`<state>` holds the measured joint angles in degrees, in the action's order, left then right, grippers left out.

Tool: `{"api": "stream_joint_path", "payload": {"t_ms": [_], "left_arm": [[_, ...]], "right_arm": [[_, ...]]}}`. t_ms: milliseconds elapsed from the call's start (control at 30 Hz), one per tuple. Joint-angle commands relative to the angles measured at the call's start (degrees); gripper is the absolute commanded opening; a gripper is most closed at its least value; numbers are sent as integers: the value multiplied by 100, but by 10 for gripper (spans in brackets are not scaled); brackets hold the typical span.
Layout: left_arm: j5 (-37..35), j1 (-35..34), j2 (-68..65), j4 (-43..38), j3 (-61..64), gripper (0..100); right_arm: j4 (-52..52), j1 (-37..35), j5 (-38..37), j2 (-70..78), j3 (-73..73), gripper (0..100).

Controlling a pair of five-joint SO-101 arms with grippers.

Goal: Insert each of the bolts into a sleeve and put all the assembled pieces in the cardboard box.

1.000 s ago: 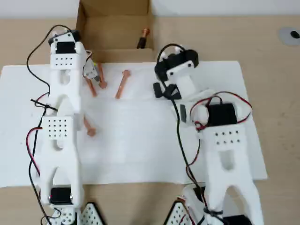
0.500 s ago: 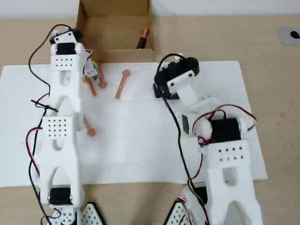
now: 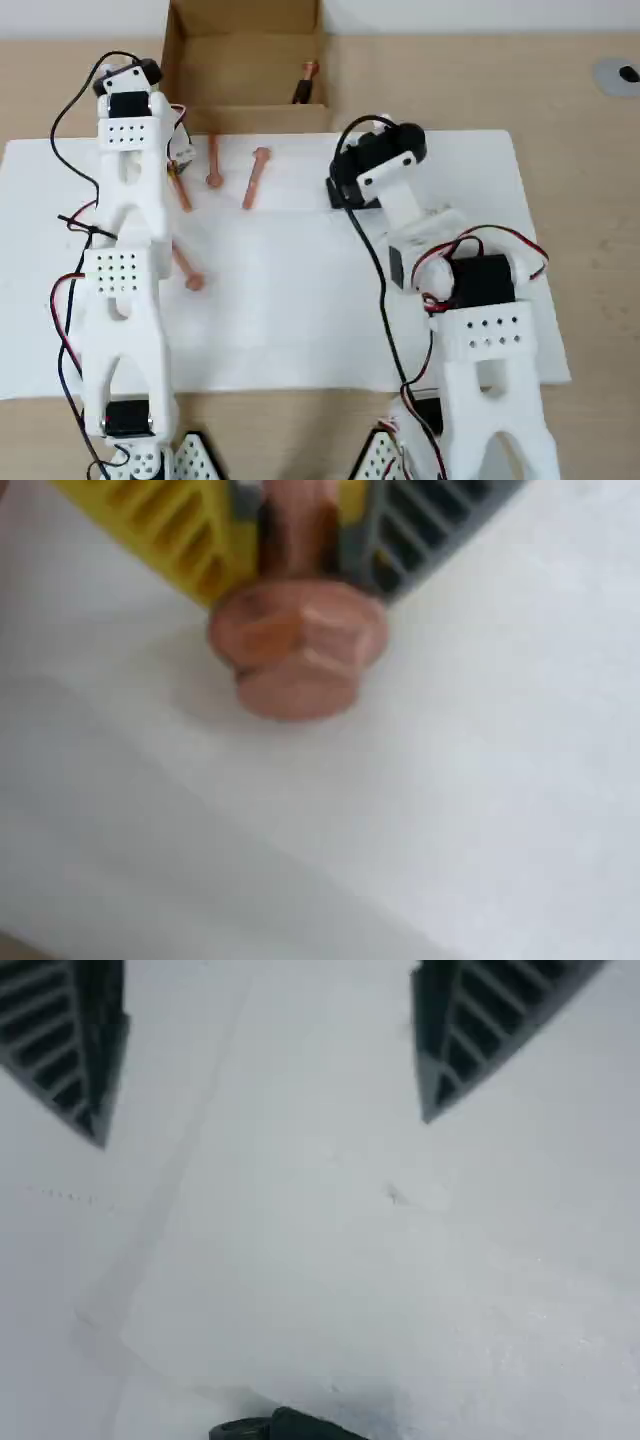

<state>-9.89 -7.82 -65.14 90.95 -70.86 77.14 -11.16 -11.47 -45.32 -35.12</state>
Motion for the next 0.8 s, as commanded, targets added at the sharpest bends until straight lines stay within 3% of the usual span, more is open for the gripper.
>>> {"api": "stream_joint_path", "payload": {"t_ms": [0, 133, 300, 500, 667, 767], "left_arm": [[123, -334, 66, 264, -185, 10], [299, 0, 75, 932, -1292, 10], [211, 185, 488, 985, -2514, 6], [378, 607, 2220, 985, -1222, 6], [396, 1020, 3969, 976, 835, 9], [299, 1055, 5059, 949, 2154, 10]], "right_arm": [[-70, 92, -35, -127, 13, 239], [-70, 66, -35, -119, 22, 239], [-132, 48, -9, -101, 31, 239], [-404, -31, 26, 426, 22, 239], [-897, -145, 413, 1648, 259, 239], [-404, -374, 501, 2730, 1068, 239]]}}
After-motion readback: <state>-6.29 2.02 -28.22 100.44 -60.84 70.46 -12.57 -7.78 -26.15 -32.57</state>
